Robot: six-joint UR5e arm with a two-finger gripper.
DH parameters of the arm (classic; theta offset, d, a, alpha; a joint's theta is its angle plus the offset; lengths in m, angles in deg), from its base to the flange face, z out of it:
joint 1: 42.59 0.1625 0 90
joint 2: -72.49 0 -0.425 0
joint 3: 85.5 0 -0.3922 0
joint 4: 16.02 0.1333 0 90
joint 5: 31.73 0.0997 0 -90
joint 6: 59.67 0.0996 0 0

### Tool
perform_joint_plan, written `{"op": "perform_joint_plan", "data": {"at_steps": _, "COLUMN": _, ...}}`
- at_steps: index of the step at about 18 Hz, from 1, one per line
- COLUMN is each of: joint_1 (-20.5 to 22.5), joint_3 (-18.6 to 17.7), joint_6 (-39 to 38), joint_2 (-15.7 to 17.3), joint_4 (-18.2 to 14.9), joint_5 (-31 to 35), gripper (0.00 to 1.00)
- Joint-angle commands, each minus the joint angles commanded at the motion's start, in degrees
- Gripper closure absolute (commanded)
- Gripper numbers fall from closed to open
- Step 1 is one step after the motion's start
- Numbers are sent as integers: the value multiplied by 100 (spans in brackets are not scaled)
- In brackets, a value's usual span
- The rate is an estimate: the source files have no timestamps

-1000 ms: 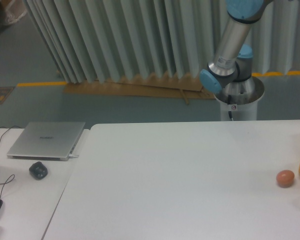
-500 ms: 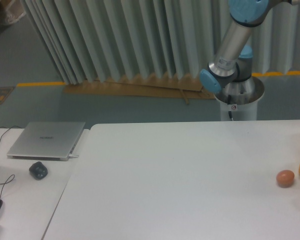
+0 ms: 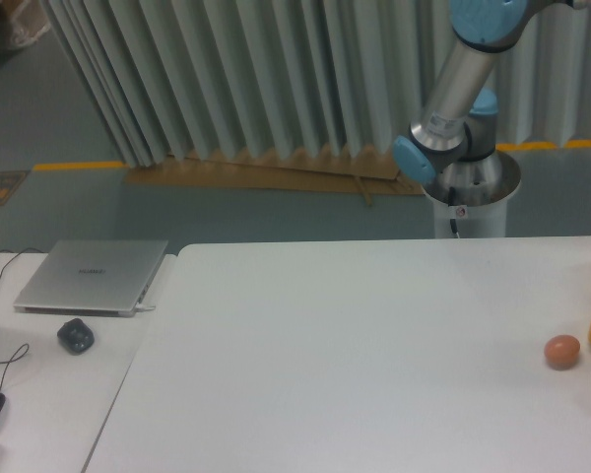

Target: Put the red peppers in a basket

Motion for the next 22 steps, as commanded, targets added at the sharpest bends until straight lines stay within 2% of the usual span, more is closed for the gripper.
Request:
{"op": "perform_joint_plan", "data": {"at_steps": 2, "joint_1": -167, "joint_3": -96, "joint_6": -131, "joint_2": 140, "joint_4": -96, "joint_5": -27, "gripper": 0}}
{"op": "perform_joint_plan", "data": {"at_steps": 5, "joint_1": -448, "joint_3": -132, "joint_6": -1174, "joint_2": 299, "joint_4": -877, "joint_5": -201, "gripper": 0}}
{"op": "perform_joint_plan", "data": {"at_steps": 6, "joint_1": -519, "joint_3": -158, "joint_6": -1369, "joint_2": 308, "joint_4": -1001, "joint_5": -324, "gripper": 0}}
{"op": "perform_joint_plan", "data": {"at_steps": 9, "joint_1": -633, "joint_3": -325, "joint_6": -1712, "joint_2": 334, "joint_4": -1028, "joint_5": -527, "gripper": 0}}
{"op": "perform_joint_plan", "data": {"at_steps": 14, "joint_1": -949, "joint_3": -343, "joint_6": -2951, "joint_2": 554, "joint_4": -1046, "joint_5": -519, "gripper": 0}}
{"op": "perform_joint_plan", "data": {"at_steps": 20, "joint_1": -1161, "joint_3": -360, "joint_6": -3804, "joint_2": 607, "joint_4": -1142, "joint_5": -528, "gripper": 0}}
{"op": "perform_joint_plan", "data": {"at_steps": 22, "joint_1": -1170, "joint_3": -352, "joint_6": -3841, "joint_2": 607, "joint_4": -1134, "joint_5": -545, "gripper": 0}}
